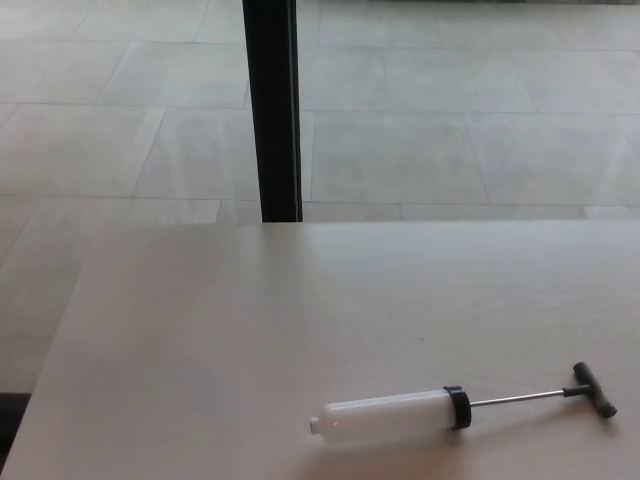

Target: The robot uses its left hand to lift the air pump kept on the middle of the desk and use the right hand to compress the handle

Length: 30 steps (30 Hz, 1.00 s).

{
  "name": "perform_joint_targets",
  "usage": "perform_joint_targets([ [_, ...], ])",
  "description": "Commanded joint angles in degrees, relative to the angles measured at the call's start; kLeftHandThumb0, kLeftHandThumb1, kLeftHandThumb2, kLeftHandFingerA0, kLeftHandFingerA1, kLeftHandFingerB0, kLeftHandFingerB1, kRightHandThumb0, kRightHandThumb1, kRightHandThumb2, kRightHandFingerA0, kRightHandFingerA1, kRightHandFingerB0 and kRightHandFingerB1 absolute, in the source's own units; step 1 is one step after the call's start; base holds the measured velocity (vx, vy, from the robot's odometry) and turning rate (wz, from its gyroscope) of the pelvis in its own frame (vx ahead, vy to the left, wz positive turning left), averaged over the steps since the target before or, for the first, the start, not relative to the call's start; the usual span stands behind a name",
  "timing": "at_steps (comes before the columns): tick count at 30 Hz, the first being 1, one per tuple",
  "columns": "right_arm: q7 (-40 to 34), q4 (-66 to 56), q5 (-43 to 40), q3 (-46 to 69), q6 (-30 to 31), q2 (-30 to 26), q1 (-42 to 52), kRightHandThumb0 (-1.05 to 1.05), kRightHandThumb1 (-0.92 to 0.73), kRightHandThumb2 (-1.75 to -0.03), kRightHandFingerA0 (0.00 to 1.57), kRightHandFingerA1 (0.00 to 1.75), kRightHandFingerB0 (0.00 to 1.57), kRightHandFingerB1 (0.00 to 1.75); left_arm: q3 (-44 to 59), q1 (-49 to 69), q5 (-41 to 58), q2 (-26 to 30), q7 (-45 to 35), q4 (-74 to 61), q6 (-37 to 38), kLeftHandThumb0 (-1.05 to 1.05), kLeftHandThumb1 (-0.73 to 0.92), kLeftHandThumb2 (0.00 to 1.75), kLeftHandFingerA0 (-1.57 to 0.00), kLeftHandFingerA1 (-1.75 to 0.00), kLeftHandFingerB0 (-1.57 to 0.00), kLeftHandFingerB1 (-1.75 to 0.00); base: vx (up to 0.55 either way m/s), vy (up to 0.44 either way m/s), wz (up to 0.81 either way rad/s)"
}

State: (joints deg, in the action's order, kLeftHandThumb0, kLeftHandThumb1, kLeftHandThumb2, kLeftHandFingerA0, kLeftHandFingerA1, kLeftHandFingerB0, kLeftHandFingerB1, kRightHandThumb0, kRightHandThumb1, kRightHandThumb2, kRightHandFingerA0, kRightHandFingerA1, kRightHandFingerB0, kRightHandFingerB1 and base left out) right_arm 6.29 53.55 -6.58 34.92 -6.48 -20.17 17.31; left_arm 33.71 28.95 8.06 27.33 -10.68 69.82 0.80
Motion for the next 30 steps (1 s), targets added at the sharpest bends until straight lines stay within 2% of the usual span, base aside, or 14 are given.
perform_joint_targets([
  [1,4.7,-1.4,-16.7,14.1,1.4,-4.7,-2.0,-0.82,-0.91,-0.67,0.33,0.89,0.24,0.60,11.2,1.3,11.9,4.5,-6.8,2.1,2.7,-0.55,0.68,0.60,-0.53,-0.49,-0.35,-0.35,0.00,0.000,0.00],
  [14,-0.3,-12.2,-16.0,20.5,5.3,-22.0,-19.3,-0.83,-0.92,-0.69,0.40,0.83,0.27,0.56,15.5,-13.9,8.4,15.7,0.8,-20.0,10.1,-0.58,0.69,0.61,-0.35,-0.42,-0.42,-0.38,0.00,0.000,0.00],
  [15,-0.1,-15.7,-15.5,19.6,4.6,-22.5,-20.7,-0.73,-0.70,-1.12,0.49,0.78,0.31,0.62,14.0,-15.8,6.7,16.5,2.1,-26.7,8.4,-0.60,0.71,0.61,-0.37,-0.41,-0.42,-0.38,0.00,0.000,0.00],
  [17,-0.9,-20.8,-13.3,17.0,4.1,-23.4,-23.4,-0.81,-0.71,-1.15,0.45,0.73,0.33,0.61,11.4,-19.2,5.1,17.2,2.4,-40.3,6.2,-0.71,0.57,0.93,-0.33,-0.55,-0.38,-0.52,0.00,0.000,0.00],
  [18,-0.8,-22.3,-13.1,16.6,3.9,-23.2,-23.9,-0.81,-0.71,-1.15,0.45,0.73,0.33,0.61,10.8,-20.3,4.9,16.9,2.5,-43.1,5.7,-0.71,0.57,0.93,-0.33,-0.55,-0.38,-0.52,0.00,0.000,0.00],
  [19,0.0,-24.9,-14.2,16.4,3.5,-22.3,-25.1,-0.91,-0.92,-0.69,0.45,0.74,0.37,0.56,9.3,-22.6,4.3,16.6,3.5,-48.2,3.7,-0.61,0.67,0.60,-0.42,-0.48,-0.46,-0.39,0.00,0.000,0.00],
  [20,-0.5,-26.9,-14.7,15.8,5.1,-21.8,-26.5,-0.89,-0.74,-1.17,0.47,0.72,0.34,0.59,7.6,-25.8,4.1,16.7,3.9,-50.3,2.1,-0.63,0.64,0.60,-0.45,-0.47,-0.48,-0.40,0.00,0.000,0.00],
  [21,-0.5,-27.0,-14.7,16.2,5.3,-22.1,-26.5,-0.89,-0.74,-1.17,0.47,0.72,0.34,0.59,7.0,-26.7,3.7,16.1,4.1,-50.8,1.7,-0.63,0.64,0.60,-0.45,-0.47,-0.48,-0.40,0.00,0.000,0.00],
  [22,0.0,-31.9,-17.6,15.8,7.7,-20.5,-27.7,-0.91,-0.82,-0.65,0.58,0.51,0.57,0.41,2.1,-32.0,4.6,16.0,2.8,-58.2,-3.2,-0.62,0.64,0.59,-0.45,-0.47,-0.45,-0.41,0.00,0.000,0.00],
  [24,-1.1,-40.1,-16.3,11.9,7.3,-17.2,-29.2,-0.92,-0.92,-0.68,0.45,0.58,0.40,0.45,-4.0,-38.6,3.6,14.8,2.6,-65.7,-7.8,-0.72,0.52,0.93,-0.43,-0.58,-0.35,-0.50,0.00,0.000,0.00],
  [25,-0.4,-41.0,-15.7,10.1,7.1,-16.7,-29.9,-0.89,-0.70,-1.13,0.42,0.62,0.36,0.53,-6.4,-40.7,2.5,14.0,2.4,-68.0,-8.2,-0.72,0.55,0.93,-0.39,-0.57,-0.31,-0.50,0.00,0.000,0.00],
  [26,-0.1,-41.1,-15.4,9.6,7.2,-16.7,-30.2,-0.94,-0.83,-0.65,0.60,0.46,0.57,0.37,-7.1,-41.2,2.0,13.7,2.3,-69.0,-8.3,-0.65,0.58,0.59,-0.50,-0.38,-0.48,-0.36,0.00,0.000,0.00],
  [28,0.5,-45.7,-13.4,5.7,6.8,-14.6,-29.6,-0.89,-0.92,-0.72,0.41,0.54,0.36,0.39,-13.5,-47.4,-4.6,11.5,2.5,-70.8,-7.5,-0.61,0.56,0.97,-0.38,-0.59,-0.27,-0.51,0.00,0.000,0.00],
  [30,0.5,-48.0,-12.1,3.6,7.0,-13.9,-29.4,-0.89,-0.92,-0.74,0.39,0.55,0.34,0.37,-16.4,-49.8,-5.6,9.9,2.6,-73.6,-9.8,-0.70,0.71,0.62,-0.44,-0.49,-0.42,-0.39,0.00,0.000,0.00],
])
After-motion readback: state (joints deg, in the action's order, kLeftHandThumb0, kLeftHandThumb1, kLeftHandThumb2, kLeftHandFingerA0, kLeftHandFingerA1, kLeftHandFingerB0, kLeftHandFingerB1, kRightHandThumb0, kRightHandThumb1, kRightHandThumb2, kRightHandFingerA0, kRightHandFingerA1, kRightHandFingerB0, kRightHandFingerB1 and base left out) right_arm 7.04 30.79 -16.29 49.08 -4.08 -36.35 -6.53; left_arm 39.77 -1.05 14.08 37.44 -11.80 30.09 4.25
